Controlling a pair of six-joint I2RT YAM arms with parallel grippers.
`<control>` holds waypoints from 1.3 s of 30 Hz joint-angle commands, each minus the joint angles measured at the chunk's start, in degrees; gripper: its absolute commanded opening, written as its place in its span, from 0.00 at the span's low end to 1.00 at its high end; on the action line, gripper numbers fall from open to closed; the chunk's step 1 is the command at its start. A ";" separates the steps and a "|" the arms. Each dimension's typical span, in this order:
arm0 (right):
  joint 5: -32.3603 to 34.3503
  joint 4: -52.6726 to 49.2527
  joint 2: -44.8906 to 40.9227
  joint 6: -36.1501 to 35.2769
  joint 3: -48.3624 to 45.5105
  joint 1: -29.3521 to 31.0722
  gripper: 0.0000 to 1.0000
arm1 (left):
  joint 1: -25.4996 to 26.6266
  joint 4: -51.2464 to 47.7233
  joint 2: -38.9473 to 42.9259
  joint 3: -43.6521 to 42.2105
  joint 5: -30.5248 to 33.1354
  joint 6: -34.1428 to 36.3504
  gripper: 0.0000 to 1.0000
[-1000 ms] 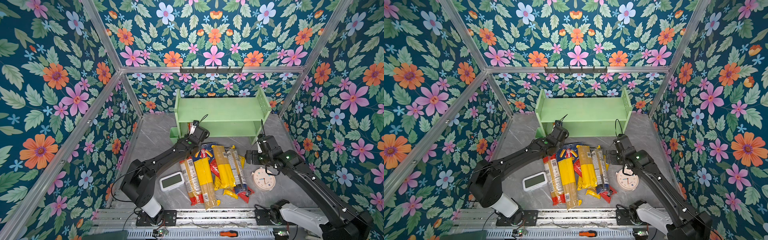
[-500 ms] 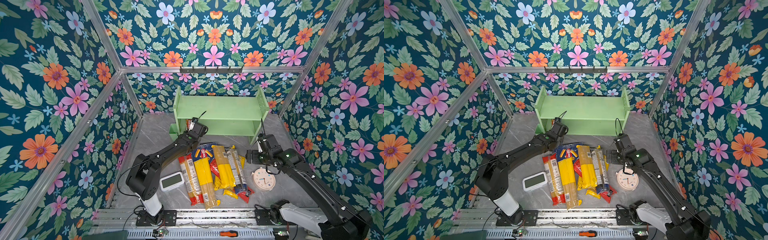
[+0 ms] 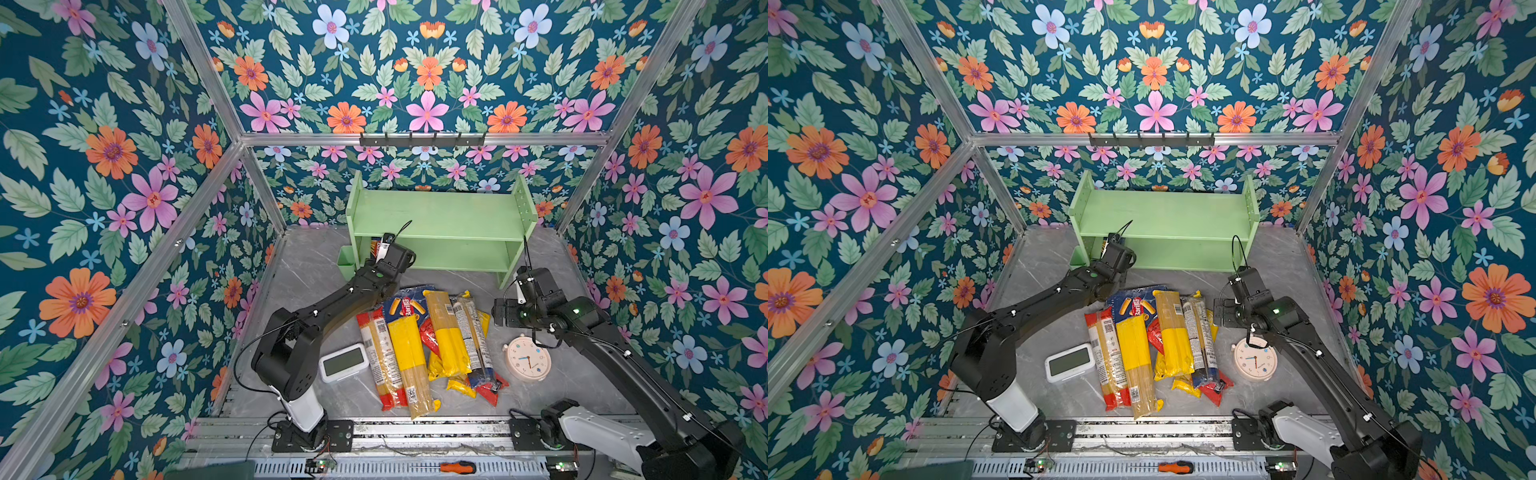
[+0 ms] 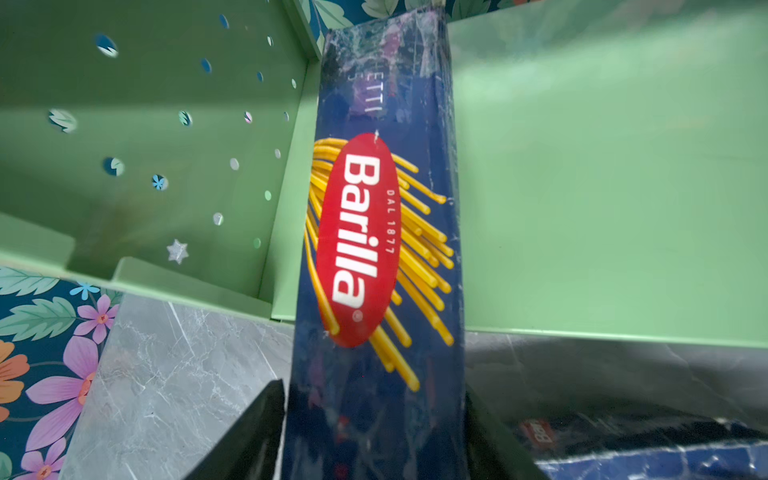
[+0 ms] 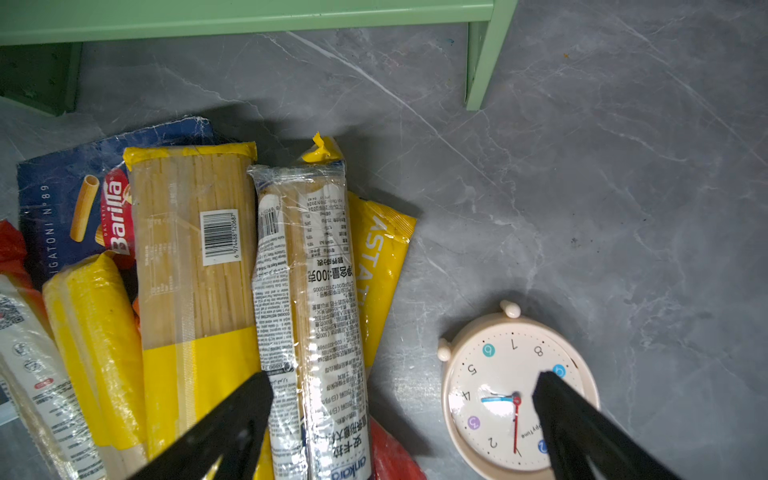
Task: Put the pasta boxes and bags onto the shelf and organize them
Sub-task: 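Open the left gripper and draw it back from the standing box, then lower the right gripper onto the yellow-banded spaghetti bag while the left withdraws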
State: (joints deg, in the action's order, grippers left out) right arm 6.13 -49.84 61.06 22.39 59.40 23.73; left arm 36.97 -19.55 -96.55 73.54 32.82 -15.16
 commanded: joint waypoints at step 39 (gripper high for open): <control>22.25 18.29 -0.25 26.23 -18.01 39.77 0.99 | 4.53 -6.52 41.09 -27.97 -6.40 -9.48 0.89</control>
State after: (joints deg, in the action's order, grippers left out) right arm 19.07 -37.87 60.60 43.38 43.07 60.20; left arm 41.52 -26.09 -57.01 45.76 25.61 -22.81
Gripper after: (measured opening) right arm 0.991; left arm 0.893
